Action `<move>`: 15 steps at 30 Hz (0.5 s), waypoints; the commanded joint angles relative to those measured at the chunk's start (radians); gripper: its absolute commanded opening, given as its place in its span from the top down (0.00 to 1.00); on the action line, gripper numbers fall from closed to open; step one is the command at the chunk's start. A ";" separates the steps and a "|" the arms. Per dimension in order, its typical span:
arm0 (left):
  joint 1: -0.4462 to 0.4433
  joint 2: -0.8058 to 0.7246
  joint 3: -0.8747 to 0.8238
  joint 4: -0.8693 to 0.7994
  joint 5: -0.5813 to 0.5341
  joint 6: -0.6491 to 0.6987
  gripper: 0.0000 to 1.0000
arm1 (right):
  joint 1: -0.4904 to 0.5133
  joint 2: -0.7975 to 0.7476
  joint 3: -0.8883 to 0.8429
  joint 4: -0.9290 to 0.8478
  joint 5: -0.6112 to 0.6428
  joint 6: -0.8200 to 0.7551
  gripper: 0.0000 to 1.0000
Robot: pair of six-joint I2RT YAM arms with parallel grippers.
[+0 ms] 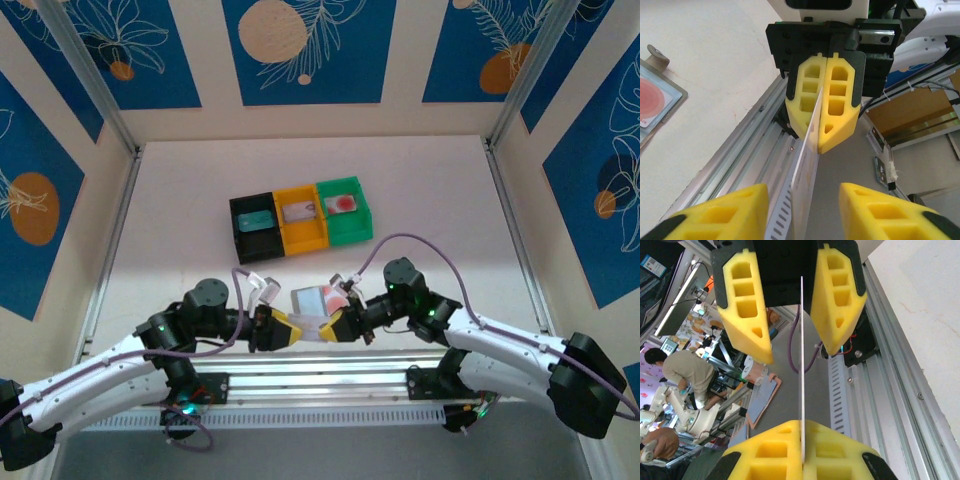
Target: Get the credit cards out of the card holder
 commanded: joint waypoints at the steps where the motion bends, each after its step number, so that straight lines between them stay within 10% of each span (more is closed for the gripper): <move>1: 0.008 -0.003 -0.009 0.040 0.023 0.010 0.65 | 0.012 0.015 0.030 0.017 -0.030 -0.017 1.00; 8: 0.009 0.005 -0.003 0.048 0.001 0.009 1.00 | 0.022 0.034 0.037 0.025 -0.017 -0.020 1.00; 15: 0.009 -0.007 -0.037 0.103 -0.049 -0.062 1.00 | 0.030 0.060 0.055 0.026 -0.011 -0.028 1.00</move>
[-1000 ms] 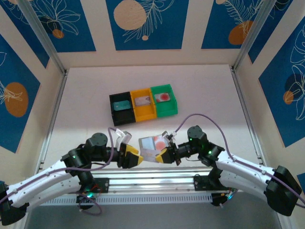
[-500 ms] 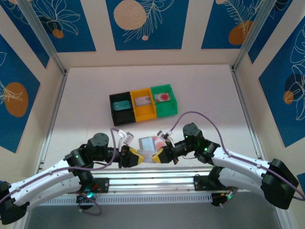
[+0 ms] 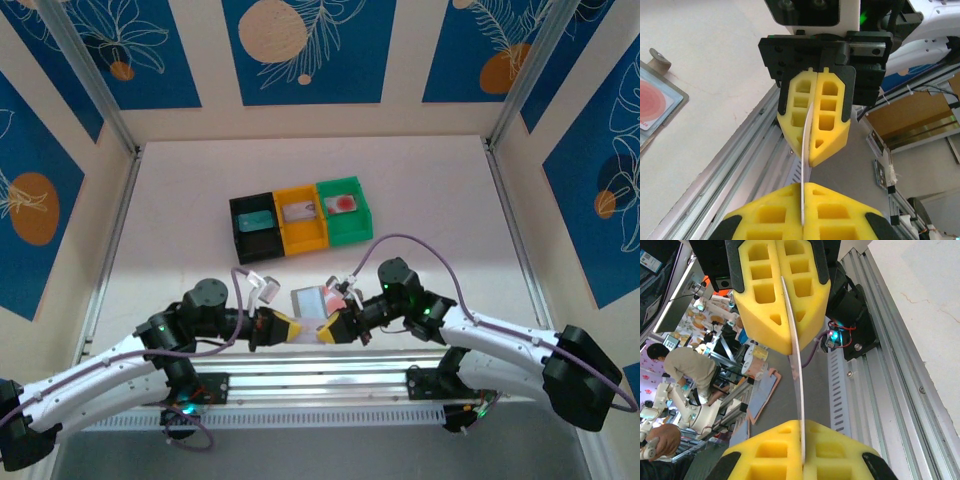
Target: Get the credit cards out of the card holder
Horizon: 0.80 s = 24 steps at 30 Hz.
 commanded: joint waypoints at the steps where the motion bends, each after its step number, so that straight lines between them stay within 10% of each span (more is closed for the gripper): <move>1: 0.008 -0.023 -0.038 0.098 -0.048 -0.049 1.00 | 0.016 0.015 0.044 0.020 -0.004 -0.020 1.00; 13: 0.008 -0.148 -0.073 0.085 -0.132 -0.032 1.00 | 0.014 0.014 0.056 -0.032 0.078 -0.032 0.99; 24: 0.007 -0.188 -0.020 -0.090 -0.323 0.016 1.00 | -0.024 -0.116 0.068 -0.259 0.239 -0.096 0.39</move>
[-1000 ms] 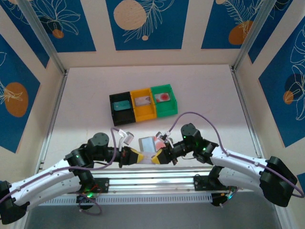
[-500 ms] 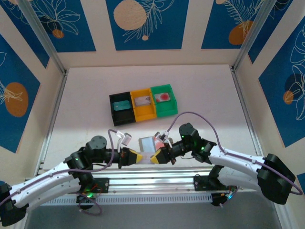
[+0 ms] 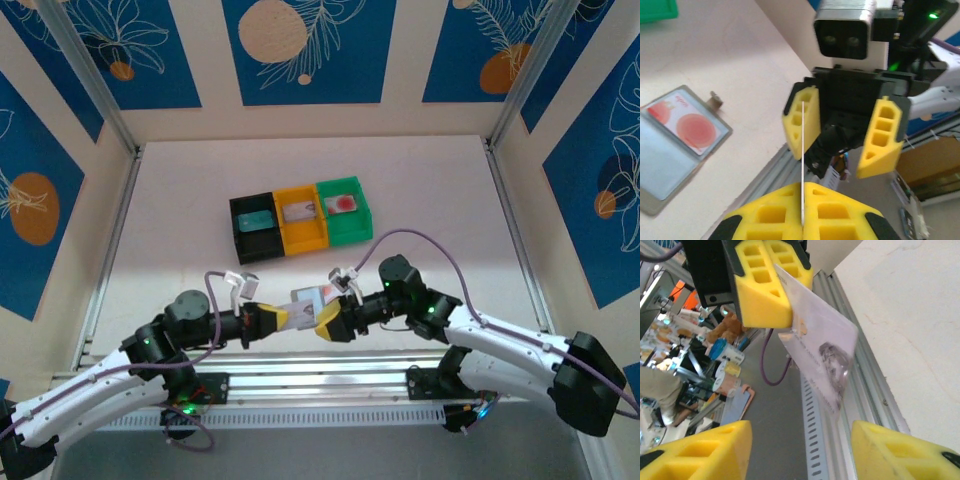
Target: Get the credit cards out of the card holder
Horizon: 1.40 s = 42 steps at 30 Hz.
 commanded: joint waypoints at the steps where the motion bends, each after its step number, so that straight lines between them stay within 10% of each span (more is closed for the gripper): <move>1: 0.008 0.003 0.043 -0.050 -0.096 0.043 1.00 | -0.021 -0.072 0.030 -0.169 0.110 -0.040 0.36; 11: 0.050 0.222 0.204 -0.126 -0.191 0.145 1.00 | -0.021 -0.260 0.244 -0.656 0.482 -0.082 0.00; 20: 0.299 0.454 0.342 -0.082 -0.079 0.163 1.00 | -0.004 -0.302 0.374 -0.990 0.935 -0.051 0.01; 42: 0.401 1.028 0.647 0.016 -0.054 0.136 1.00 | -0.013 -0.548 0.340 -1.029 1.113 -0.054 0.01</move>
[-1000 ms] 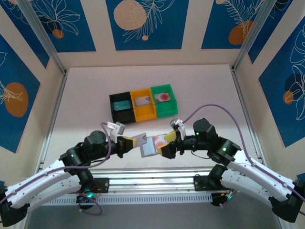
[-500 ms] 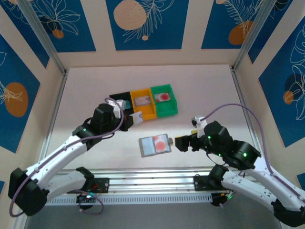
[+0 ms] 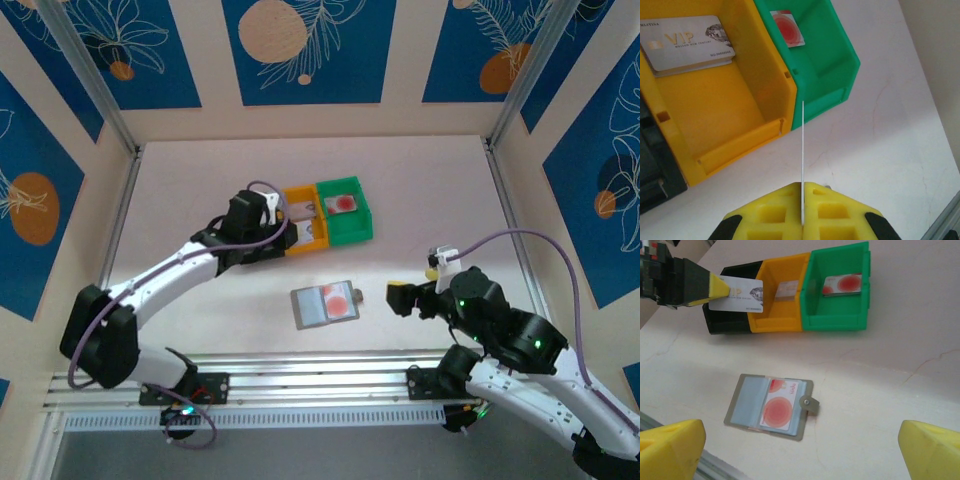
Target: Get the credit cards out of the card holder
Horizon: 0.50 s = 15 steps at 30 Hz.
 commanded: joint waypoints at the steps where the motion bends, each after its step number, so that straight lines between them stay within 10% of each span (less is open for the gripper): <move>1: 0.014 0.049 0.061 0.026 -0.007 -0.007 1.00 | -0.004 -0.036 -0.012 0.000 0.037 -0.015 0.01; 15: 0.054 0.251 0.174 0.028 -0.082 -0.084 1.00 | -0.019 -0.078 -0.031 0.019 -0.010 -0.018 0.01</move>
